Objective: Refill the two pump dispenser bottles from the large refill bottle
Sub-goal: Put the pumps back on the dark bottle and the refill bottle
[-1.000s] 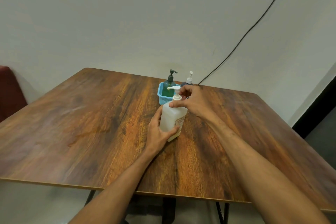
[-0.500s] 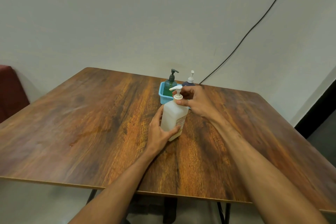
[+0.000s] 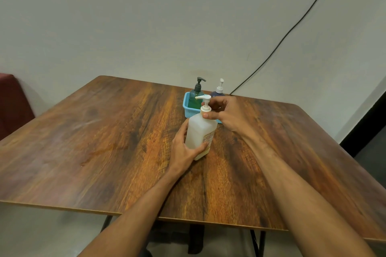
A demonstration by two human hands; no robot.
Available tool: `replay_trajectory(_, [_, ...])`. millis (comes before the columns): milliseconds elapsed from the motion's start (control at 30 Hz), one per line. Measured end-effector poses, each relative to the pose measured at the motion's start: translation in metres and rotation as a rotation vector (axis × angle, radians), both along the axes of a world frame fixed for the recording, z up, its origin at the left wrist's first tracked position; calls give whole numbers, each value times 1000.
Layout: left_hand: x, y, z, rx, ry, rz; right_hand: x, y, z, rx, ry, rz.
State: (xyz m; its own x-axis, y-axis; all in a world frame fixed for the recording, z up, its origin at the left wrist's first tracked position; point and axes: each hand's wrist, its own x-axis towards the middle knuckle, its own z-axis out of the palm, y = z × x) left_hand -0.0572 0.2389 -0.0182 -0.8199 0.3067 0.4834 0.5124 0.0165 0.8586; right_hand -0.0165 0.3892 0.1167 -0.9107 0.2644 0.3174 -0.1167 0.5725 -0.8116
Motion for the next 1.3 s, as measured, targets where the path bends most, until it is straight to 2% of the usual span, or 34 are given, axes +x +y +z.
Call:
replay_trajectory(200, [0,0,-1,7,-6,2,-6,-3,-11,-46,55,-41])
replay_trajectory(400, [0,1,-2,17,-17,-13,-9,-3,-9,-61,-38,17])
replay_trajectory(567, [-2,1,-4,27,-27,-15,-13,-9,-19,-75,57,-102])
replay_trajectory(800, [-3,2,-5,33,-13,-2,-4,-2,-8,-153,-53,28])
replay_trajectory(1067, [-4,2,-4,27,-7,8,-12,-11,-18,-150,68,-141])
replay_trajectory(1300, [-4,2,-6,22,-12,11,-2,-6,-12,-251,-37,8])
